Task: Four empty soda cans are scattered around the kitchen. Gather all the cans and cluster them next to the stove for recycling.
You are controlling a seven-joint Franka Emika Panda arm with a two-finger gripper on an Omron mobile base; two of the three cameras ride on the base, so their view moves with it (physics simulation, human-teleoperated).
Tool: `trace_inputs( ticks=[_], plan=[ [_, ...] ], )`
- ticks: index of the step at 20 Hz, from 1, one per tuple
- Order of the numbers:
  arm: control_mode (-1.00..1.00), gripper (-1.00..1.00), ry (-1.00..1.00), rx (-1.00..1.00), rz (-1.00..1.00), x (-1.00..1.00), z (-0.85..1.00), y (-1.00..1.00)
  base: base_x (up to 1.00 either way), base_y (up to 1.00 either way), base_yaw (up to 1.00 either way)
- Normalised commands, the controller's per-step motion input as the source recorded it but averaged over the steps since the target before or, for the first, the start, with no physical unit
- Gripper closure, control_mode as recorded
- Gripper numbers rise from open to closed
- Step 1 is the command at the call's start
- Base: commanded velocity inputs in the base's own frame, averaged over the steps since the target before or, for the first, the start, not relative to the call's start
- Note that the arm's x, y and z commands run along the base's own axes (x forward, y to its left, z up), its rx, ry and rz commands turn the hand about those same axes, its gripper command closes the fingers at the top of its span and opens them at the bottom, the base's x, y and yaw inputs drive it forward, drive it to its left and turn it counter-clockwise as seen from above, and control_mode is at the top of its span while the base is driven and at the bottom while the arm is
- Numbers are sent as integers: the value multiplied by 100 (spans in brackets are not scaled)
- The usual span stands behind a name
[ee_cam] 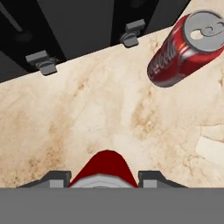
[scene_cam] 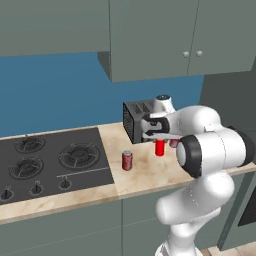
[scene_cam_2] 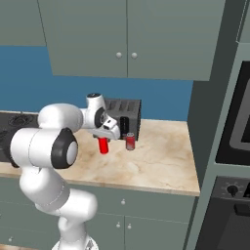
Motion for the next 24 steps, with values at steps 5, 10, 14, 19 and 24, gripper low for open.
trace_inputs(
  ticks=[5, 10, 14, 19, 24],
  plan=[
    [-100, 100, -7, 4, 5, 0, 0, 22, 0, 0, 0],
    [-100, 100, -5, 7, 9, 2, 0, 27, 0, 0, 0],
    [-100, 100, -3, 3, 10, 11, 0, 30, 0, 0, 0],
    [-100, 100, -3, 1, 11, 13, 0, 27, 0, 0, 0],
    [-100, 100, -1, 1, 10, 13, 0, 22, 0, 0, 0]
  ],
)
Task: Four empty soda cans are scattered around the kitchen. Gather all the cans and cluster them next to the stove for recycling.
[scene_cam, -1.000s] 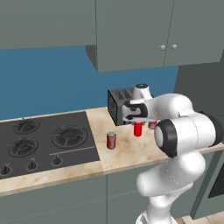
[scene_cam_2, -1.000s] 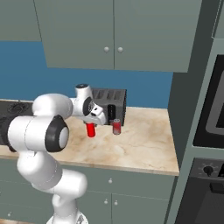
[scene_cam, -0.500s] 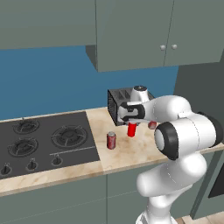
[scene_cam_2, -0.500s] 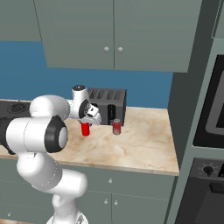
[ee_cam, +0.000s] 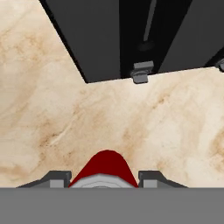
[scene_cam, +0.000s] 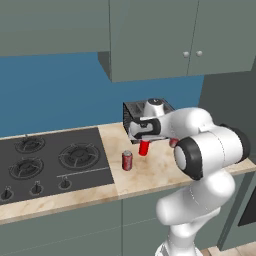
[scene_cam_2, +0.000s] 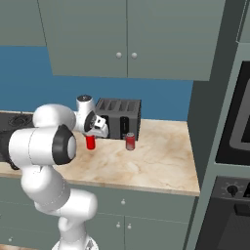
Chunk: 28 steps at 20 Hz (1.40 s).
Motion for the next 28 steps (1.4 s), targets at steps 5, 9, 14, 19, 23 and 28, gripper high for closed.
trace_inputs(
  ticks=[5, 9, 14, 19, 23, 28],
  plan=[
    [-100, 100, 0, 1, 9, 8, -4, 21, 0, 0, 0],
    [-100, 100, 0, 0, 9, 1, -9, 24, 0, 0, 0],
    [-100, 100, 0, 0, 5, 0, -10, 20, 0, 0, 0],
    [-100, 100, 0, 0, 2, 2, -12, 12, 0, 0, 0],
    [-100, 100, 0, 0, 0, 5, -16, 6, 0, 0, 0],
    [-100, 100, 0, 0, 0, 9, -17, 8, 0, 0, 0]
  ],
)
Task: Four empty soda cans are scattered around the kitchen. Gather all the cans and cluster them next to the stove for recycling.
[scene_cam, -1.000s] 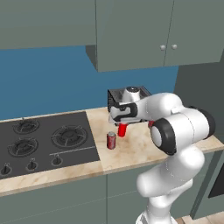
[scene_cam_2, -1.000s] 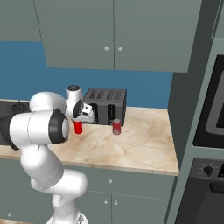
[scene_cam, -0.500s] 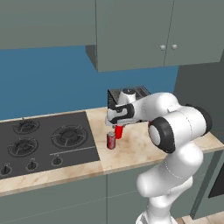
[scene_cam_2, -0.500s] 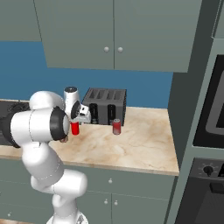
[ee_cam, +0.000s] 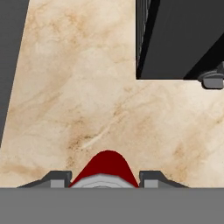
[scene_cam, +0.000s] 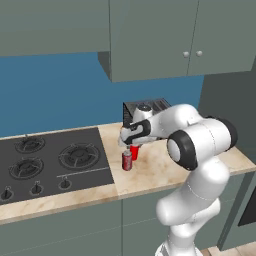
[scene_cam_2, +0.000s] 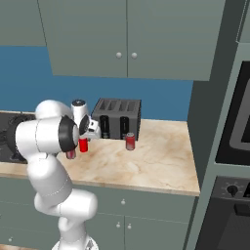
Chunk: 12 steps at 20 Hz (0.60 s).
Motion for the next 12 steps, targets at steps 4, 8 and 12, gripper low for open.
trace_inputs(
  ticks=[4, 8, 12],
  plan=[
    [-100, 100, 0, 0, 0, 9, -16, 11, 0, 0, 0],
    [-100, 100, 0, 0, 0, 8, -15, 9, 0, 0, 0],
    [-100, 100, 0, 0, 0, 4, -16, 6, 0, 0, 0]
  ],
)
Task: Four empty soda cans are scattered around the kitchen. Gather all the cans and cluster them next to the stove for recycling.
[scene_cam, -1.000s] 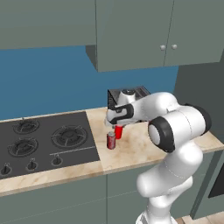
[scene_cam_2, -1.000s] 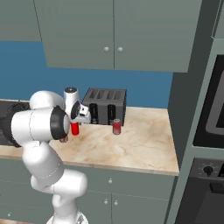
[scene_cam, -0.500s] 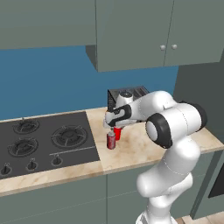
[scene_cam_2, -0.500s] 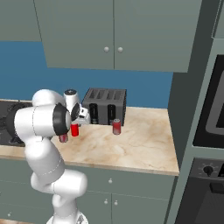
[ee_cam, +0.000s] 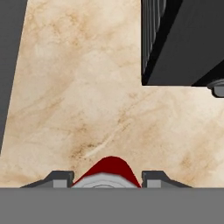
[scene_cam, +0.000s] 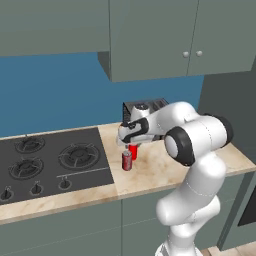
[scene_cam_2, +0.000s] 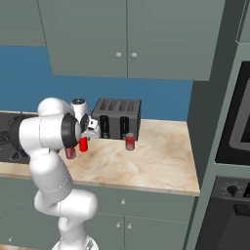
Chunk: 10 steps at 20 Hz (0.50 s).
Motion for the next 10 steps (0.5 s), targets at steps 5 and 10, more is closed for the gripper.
trace_inputs(
  ticks=[5, 10],
  plan=[
    [-100, -100, 7, 0, 0, -2, -17, 2, 0, 0, 0],
    [-100, -100, 5, 0, 0, -7, -6, 0, 0, 0, 0]
  ],
)
